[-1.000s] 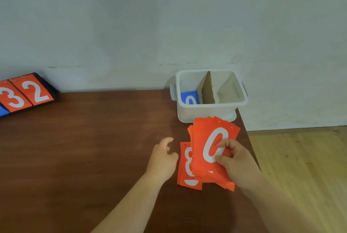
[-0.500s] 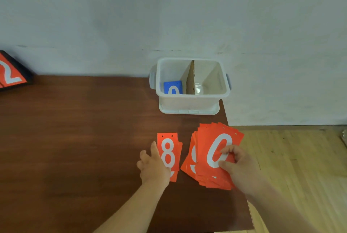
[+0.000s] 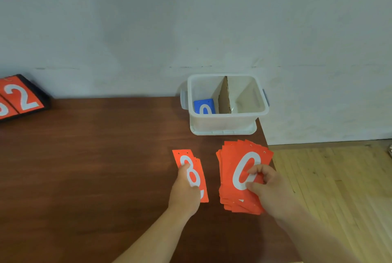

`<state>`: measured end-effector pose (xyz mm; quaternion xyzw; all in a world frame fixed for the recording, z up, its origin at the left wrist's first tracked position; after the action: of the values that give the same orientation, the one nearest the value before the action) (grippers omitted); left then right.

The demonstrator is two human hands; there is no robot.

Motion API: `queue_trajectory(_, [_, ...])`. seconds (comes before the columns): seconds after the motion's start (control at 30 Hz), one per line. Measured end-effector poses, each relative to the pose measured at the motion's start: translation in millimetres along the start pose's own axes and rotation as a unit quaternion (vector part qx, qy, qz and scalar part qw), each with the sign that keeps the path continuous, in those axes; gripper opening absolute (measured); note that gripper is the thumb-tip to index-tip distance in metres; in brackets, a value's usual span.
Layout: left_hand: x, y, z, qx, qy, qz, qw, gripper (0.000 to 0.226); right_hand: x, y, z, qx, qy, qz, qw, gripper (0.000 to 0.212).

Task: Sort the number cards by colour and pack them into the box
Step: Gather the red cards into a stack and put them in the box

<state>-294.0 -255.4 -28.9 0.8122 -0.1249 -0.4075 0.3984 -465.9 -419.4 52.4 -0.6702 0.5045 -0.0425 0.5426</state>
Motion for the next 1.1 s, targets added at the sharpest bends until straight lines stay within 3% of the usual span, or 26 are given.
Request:
queue_trajectory(0.13, [-6,38,-21,-0.12,-0.048,0.039,0.991,0.066,-3,-11,17,0.127,-0.021,0.005,0.992,0.028])
queue_trajectory(0.2, [-13,60,-21,-0.196,-0.098,0.067,0.973,0.066,-4,-18,22,0.216,-0.031,0.009,0.976,0.029])
queue_trajectory(0.27, [-23,84,-20,-0.234,-0.143,0.115,0.955,0.066,-4,-22,21,0.233,-0.016,0.003,0.972,0.028])
queue_trajectory(0.4, [-34,113,-15,-0.211,-0.171,0.161,0.949,0.055,-3,-17,15,0.21,0.018,0.01,0.977,0.023])
queue_trajectory(0.53, [-36,128,7,-0.177,-0.211,0.157,0.948,0.034,-6,-8,10,0.231,-0.009,0.024,0.973,0.028])
queue_trajectory(0.63, [-35,131,34,-0.14,-0.251,0.156,0.945,0.035,-4,9,10,0.324,-0.064,0.045,0.943,0.021])
queue_trajectory(0.73, [-35,134,58,-0.111,-0.276,0.167,0.94,0.036,-5,20,-13,0.33,-0.021,0.031,0.943,0.026])
queue_trajectory(0.8, [-29,130,70,-0.064,-0.259,0.185,0.946,0.033,-3,31,-35,0.27,0.027,0.022,0.962,0.031])
queue_trajectory(0.9, [1,100,80,0.043,-0.131,0.155,0.978,0.03,-6,50,-71,0.159,0.095,0.025,0.982,0.032])
queue_trajectory(0.97, [20,72,91,0.174,-0.06,0.089,0.979,0.051,-10,67,-87,0.131,0.107,0.045,0.985,0.034])
queue_trajectory(1.1, [39,38,125,0.343,-0.015,-0.025,0.939,0.096,-20,95,-110,0.108,0.104,0.076,0.986,0.026])
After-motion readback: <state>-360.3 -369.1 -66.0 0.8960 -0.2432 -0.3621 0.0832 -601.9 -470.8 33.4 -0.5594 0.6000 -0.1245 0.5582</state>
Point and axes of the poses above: each hand's wrist, its own x-axis towards the middle knuckle, its own z-axis out of the palm, y = z × x, the point moved 8 cm from there along x, towards the middle knuckle, and after that the axes turned 4 degrees about -y, right-handed, at the moved point
